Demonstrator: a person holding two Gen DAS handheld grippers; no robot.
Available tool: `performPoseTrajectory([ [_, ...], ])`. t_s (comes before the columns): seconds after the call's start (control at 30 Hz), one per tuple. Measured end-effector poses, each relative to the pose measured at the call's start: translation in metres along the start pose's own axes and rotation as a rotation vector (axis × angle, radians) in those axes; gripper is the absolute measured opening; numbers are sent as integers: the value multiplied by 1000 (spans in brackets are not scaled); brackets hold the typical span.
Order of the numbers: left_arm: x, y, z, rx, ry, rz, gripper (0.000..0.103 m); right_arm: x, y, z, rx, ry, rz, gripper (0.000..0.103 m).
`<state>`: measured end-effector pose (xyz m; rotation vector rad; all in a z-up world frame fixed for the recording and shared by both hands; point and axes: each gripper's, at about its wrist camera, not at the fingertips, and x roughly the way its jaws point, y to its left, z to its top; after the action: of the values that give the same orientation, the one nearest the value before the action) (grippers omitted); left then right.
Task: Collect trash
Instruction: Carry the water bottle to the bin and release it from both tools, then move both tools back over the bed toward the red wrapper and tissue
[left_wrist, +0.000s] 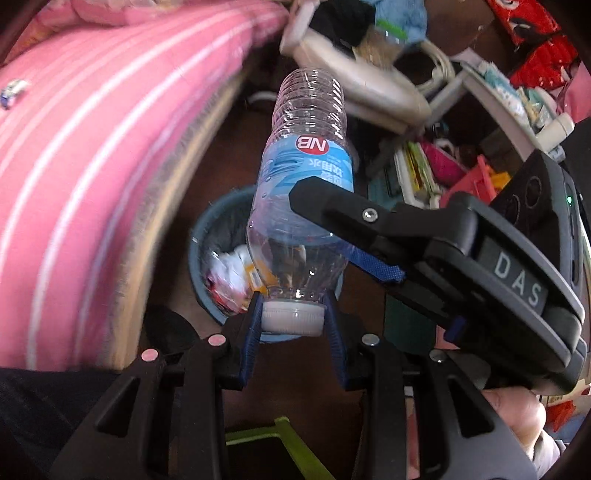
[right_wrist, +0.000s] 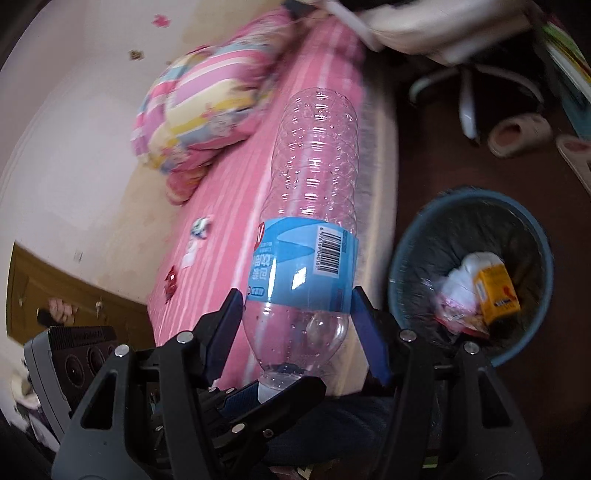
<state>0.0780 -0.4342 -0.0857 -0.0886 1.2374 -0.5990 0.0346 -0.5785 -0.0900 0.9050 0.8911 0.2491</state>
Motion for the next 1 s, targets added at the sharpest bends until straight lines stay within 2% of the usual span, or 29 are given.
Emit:
performPoseTrajectory([
  [0.17, 50, 5, 11, -11, 115, -50, 32, 9, -31, 4, 60, 12, -60, 60],
  [0.27, 77, 9, 14, -28, 191, -74, 34, 21, -58, 10, 124, 50, -111, 60],
  [0.3, 85, 10, 13, -39, 213, -67, 45, 24, -59, 10, 126, 56, -128, 61],
  [0.33, 92, 14, 14, -51, 235, -28, 55, 28, -65, 13, 120, 79, -204, 63],
  [0.37, 95, 18, 15, -63, 238, 24, 73, 29, -67, 14, 117, 82, -229, 63],
  [0.4, 95, 22, 15, -72, 232, 46, 75, 26, -70, 17, 114, 65, -279, 75],
  [0.43, 96, 27, 16, -90, 234, 48, 75, 21, -74, 18, 126, 42, -284, 89],
  [0.47, 96, 30, 16, -108, 237, 34, 75, 20, -75, 19, 134, 39, -280, 90],
  [0.6, 90, 37, 16, -151, 216, 27, 75, 14, -80, 19, 188, 52, -268, 91],
  [0.7, 81, 43, 16, -190, 194, 15, 75, 12, -64, 17, 174, 52, -250, 91],
  [0.87, 51, 60, 17, -296, 102, -21, 76, 10, -53, 18, 138, 43, -231, 91],
  [1.0, 19, 77, 14, -402, 5, -99, 79, 6, -24, 17, 78, 30, -195, 91],
])
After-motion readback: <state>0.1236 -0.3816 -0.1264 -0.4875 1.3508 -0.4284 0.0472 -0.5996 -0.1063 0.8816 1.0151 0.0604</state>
